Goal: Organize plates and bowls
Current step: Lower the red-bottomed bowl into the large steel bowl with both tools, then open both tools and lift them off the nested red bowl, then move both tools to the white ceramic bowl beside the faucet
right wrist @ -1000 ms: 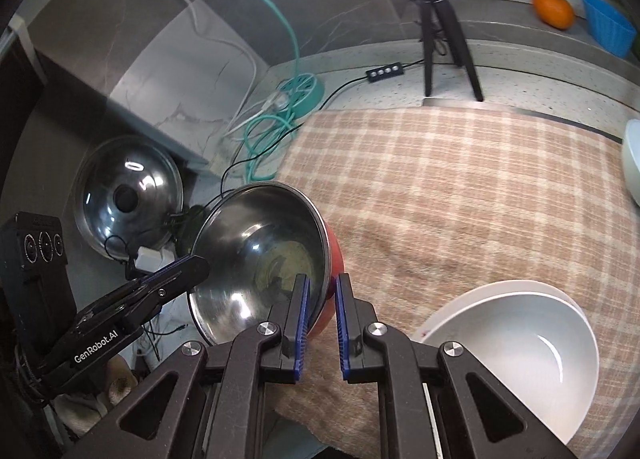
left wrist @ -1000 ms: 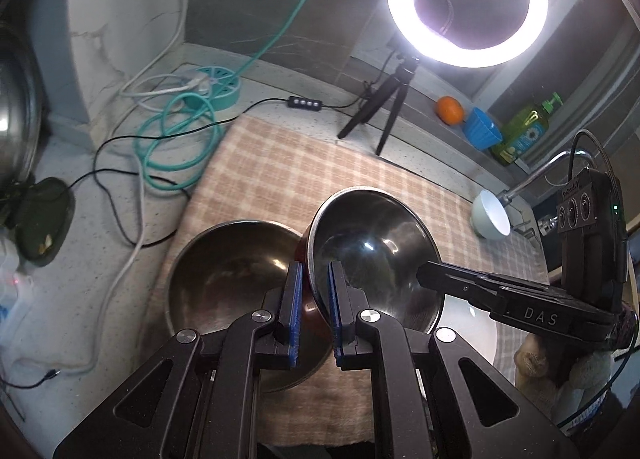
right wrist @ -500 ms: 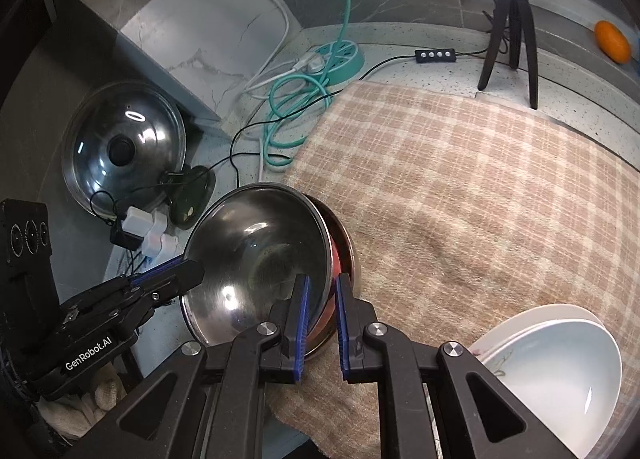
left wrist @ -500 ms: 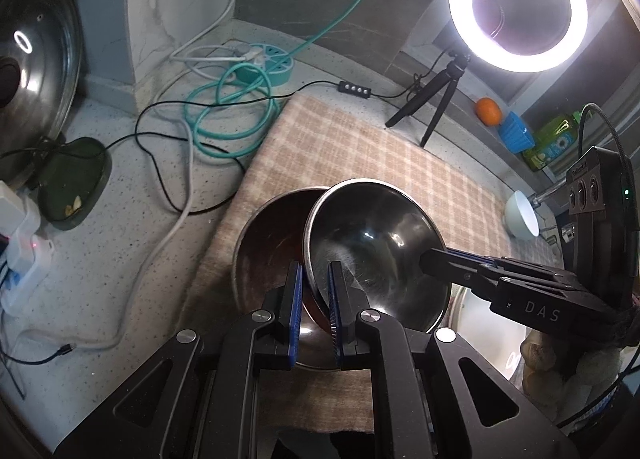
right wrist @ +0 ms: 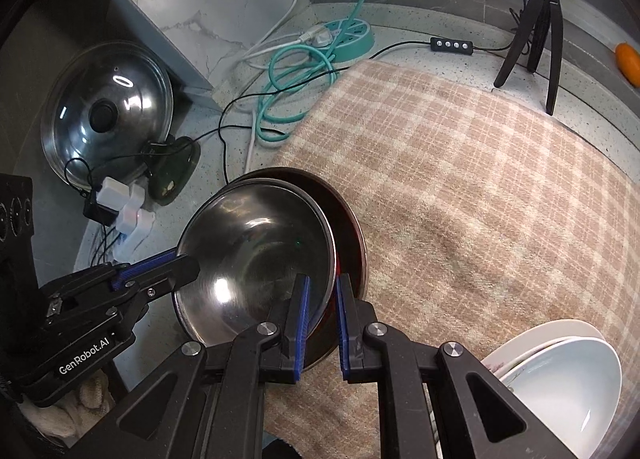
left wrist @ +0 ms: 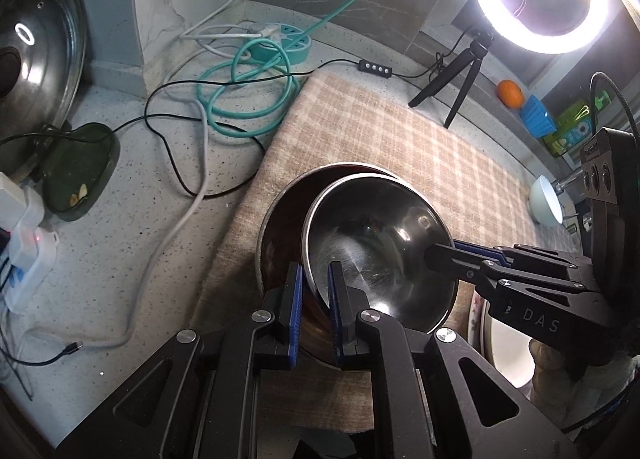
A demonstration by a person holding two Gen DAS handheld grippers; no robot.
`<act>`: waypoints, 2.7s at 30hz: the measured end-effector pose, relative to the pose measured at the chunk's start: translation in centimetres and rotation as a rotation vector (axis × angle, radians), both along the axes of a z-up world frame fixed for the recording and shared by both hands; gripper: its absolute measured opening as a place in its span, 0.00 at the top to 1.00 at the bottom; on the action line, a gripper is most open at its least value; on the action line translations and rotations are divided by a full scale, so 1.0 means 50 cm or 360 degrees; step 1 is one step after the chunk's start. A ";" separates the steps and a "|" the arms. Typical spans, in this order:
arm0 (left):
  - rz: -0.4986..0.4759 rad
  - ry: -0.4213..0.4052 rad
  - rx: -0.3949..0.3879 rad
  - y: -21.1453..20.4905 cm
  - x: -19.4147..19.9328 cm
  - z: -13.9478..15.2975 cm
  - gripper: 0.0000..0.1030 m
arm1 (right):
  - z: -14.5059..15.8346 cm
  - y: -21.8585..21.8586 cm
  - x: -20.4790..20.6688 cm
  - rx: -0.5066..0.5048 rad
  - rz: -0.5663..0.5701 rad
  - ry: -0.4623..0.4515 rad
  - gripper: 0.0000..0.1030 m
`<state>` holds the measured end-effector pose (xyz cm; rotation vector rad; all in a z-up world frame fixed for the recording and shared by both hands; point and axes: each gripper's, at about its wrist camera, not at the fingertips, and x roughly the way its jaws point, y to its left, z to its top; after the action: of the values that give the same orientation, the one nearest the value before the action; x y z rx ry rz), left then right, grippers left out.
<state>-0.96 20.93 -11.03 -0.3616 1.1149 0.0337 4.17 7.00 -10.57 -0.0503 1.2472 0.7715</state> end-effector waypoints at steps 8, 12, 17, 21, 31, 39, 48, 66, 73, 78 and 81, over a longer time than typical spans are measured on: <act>-0.0011 0.0021 0.0072 -0.008 0.005 -0.011 0.90 | -0.010 0.014 -0.002 -0.0054 0.0017 -0.0033 0.89; -0.0016 0.0046 0.0091 -0.011 0.007 -0.019 0.90 | -0.016 0.018 -0.003 -0.0079 0.0021 -0.0043 0.89; -0.0014 0.0062 0.0107 -0.009 0.008 -0.026 0.90 | -0.019 0.023 -0.004 -0.0101 0.0039 -0.0065 0.89; -0.0017 0.0072 0.0147 -0.013 0.009 -0.031 0.90 | -0.025 0.029 -0.006 -0.0117 0.0051 -0.0061 0.89; -0.0006 0.0085 0.0144 -0.009 0.010 -0.033 0.89 | -0.023 0.031 0.001 -0.0101 0.0043 -0.0042 0.83; -0.0002 0.0043 0.0157 -0.009 0.014 -0.014 0.88 | 0.005 0.020 0.001 -0.0035 0.0032 -0.0082 0.79; -0.0020 -0.0054 0.0111 -0.022 0.024 0.040 0.88 | 0.048 -0.029 0.005 0.0072 -0.0036 -0.0120 0.79; -0.0361 -0.0180 -0.0004 -0.207 0.115 0.107 0.88 | 0.099 -0.337 0.042 0.0246 -0.0492 -0.0115 0.79; -0.0539 -0.0187 -0.0031 -0.320 0.157 0.112 0.88 | 0.085 -0.504 0.069 0.0265 -0.0785 -0.0108 0.79; -0.0650 -0.0185 -0.0054 -0.402 0.187 0.112 0.88 | 0.071 -0.598 0.079 0.0255 -0.0944 -0.0109 0.79; -0.0707 -0.0176 -0.0083 -0.445 0.207 0.109 0.88 | 0.065 -0.653 0.087 0.0252 -0.1033 -0.0115 0.79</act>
<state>9.40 -1.33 -5.60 -0.1537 1.0666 -0.4040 8.51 -25.64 -7.33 0.4338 1.0397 0.2953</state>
